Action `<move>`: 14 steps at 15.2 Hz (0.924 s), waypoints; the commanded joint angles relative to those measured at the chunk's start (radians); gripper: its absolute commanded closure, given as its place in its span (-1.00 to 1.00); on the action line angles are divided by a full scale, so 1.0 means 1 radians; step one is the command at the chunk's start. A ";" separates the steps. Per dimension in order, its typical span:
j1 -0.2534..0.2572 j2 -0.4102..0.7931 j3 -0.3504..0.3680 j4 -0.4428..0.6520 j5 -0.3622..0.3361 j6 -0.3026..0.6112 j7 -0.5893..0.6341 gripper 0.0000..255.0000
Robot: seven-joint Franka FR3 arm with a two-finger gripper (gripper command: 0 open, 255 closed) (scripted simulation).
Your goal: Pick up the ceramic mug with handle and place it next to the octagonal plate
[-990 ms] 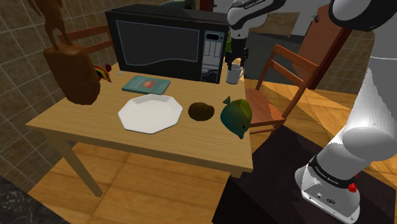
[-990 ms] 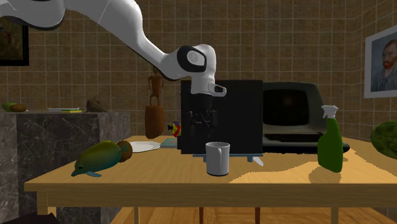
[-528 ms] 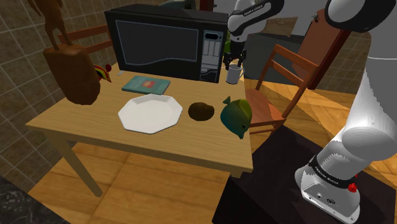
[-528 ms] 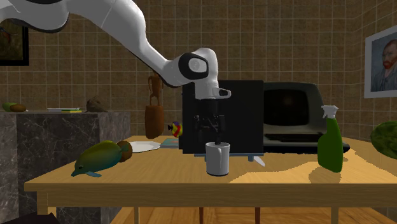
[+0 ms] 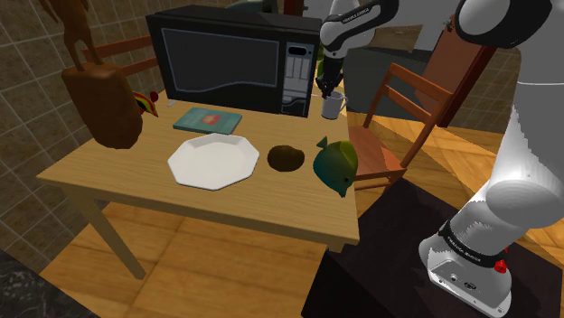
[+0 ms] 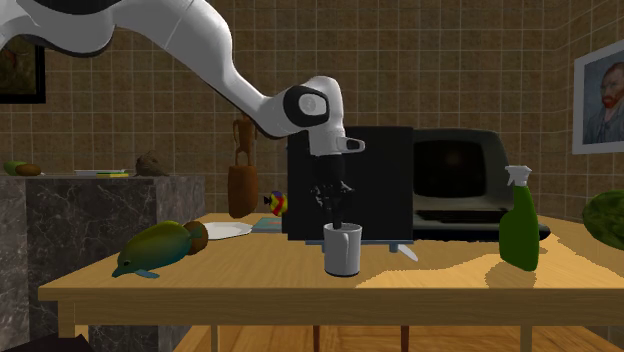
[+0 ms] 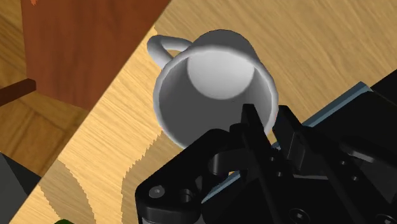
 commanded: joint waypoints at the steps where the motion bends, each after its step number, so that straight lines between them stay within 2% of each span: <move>1: 0.010 0.044 0.007 -0.003 -0.002 0.005 0.007 1.00; 6: 0.013 0.020 0.006 -0.016 -0.006 -0.006 0.010 1.00; 7: 0.002 0.032 0.002 -0.040 -0.001 0.031 -0.006 1.00; 14: 0.004 -0.006 0.000 0.002 -0.007 -0.048 -0.006 1.00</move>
